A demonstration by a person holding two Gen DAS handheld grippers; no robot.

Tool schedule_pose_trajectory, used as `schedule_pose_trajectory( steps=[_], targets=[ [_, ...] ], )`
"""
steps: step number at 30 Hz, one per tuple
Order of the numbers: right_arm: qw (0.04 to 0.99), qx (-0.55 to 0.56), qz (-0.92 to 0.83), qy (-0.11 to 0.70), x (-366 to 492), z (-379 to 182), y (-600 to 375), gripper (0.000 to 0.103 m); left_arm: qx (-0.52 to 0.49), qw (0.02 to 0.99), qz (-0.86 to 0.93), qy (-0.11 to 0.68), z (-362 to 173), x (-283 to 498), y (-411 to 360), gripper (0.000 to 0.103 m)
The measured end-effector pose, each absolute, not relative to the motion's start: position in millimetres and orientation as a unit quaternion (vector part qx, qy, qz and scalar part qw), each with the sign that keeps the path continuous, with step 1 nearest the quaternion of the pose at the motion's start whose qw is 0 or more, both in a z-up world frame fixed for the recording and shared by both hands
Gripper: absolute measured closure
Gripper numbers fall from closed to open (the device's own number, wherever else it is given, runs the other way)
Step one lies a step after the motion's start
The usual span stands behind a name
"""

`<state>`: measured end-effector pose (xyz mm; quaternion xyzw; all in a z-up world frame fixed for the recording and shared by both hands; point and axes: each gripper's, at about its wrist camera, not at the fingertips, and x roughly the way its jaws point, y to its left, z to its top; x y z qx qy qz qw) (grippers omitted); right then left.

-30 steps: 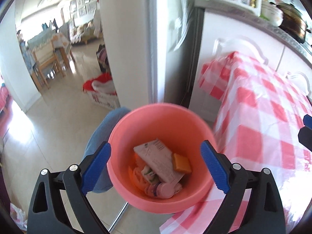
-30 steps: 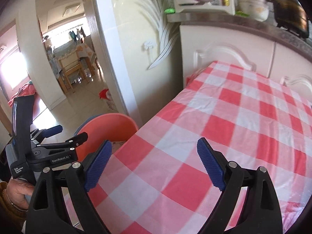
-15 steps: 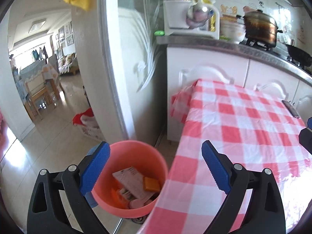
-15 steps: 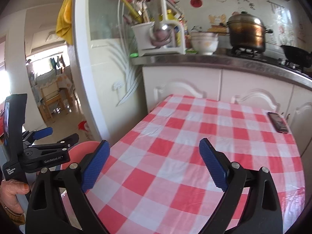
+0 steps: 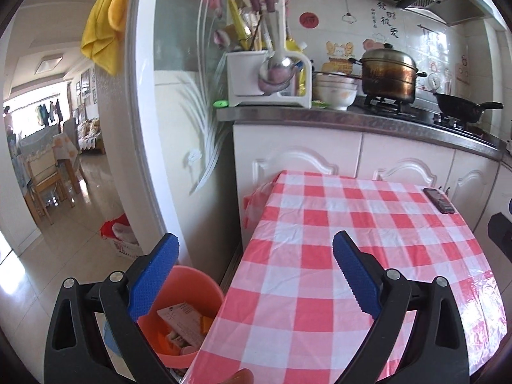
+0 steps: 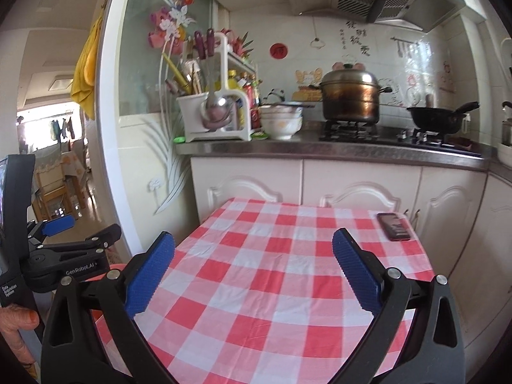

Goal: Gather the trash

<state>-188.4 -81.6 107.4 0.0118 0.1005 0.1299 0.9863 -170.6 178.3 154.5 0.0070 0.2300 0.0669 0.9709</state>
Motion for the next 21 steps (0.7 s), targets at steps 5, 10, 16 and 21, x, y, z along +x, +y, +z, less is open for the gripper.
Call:
schedule_pose_trajectory(
  steps=[5,10,16,21],
  targets=[
    [0.992,0.012,0.096,0.083,-200.8,117.1,-97.3,0.004,0.024,0.974,0.067,0.217,163.4,-174.7,157.5,0.007],
    [0.994,0.008,0.076,0.078,-209.2,119.9,-104.3,0.004,0.026,0.975,0.051,0.214,168.3,-178.6,145.2,0.007],
    [0.995,-0.002,0.065,0.076,-216.3,123.6,-105.5,0.004,0.024,0.978,0.034,0.205,171.9,-185.1,135.2,0.007],
    [0.996,-0.006,0.061,0.071,-221.9,127.9,-104.9,0.004,0.029,0.979,0.023,0.203,173.6,-188.0,126.8,0.007]
  ],
)
